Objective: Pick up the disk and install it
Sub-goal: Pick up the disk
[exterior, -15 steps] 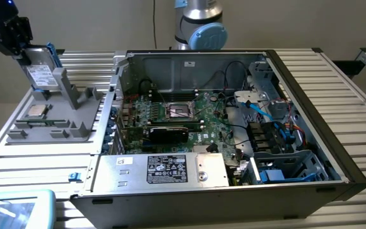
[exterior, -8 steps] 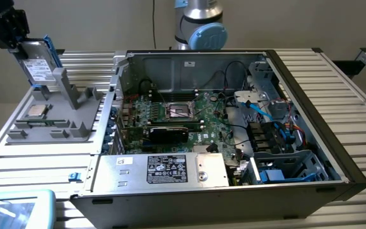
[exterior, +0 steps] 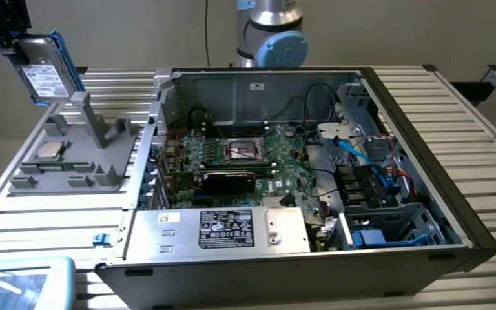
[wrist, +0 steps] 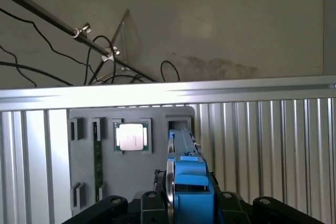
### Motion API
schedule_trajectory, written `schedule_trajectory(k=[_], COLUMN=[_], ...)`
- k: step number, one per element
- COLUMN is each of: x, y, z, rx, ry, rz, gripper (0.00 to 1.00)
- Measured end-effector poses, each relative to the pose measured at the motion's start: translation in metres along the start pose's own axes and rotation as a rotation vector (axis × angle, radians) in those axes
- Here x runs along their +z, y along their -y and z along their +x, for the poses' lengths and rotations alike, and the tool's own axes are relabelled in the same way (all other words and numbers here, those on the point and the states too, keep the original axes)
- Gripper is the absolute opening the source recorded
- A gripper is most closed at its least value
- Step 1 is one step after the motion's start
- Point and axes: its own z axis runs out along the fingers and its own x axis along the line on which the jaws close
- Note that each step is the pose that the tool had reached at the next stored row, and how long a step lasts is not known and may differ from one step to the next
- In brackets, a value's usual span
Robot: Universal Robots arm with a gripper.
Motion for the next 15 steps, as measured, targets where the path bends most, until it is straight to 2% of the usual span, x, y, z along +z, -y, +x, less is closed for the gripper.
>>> schedule_trajectory(k=[8, 15], x=[-0.0367, -0.0683], y=[0.0036, 0.0178], z=[0.0, 0.0], rx=[0.0, 0.0], ry=[0.0, 0.0], rz=[0.0, 0.0002], gripper=[0.37, 0.37])
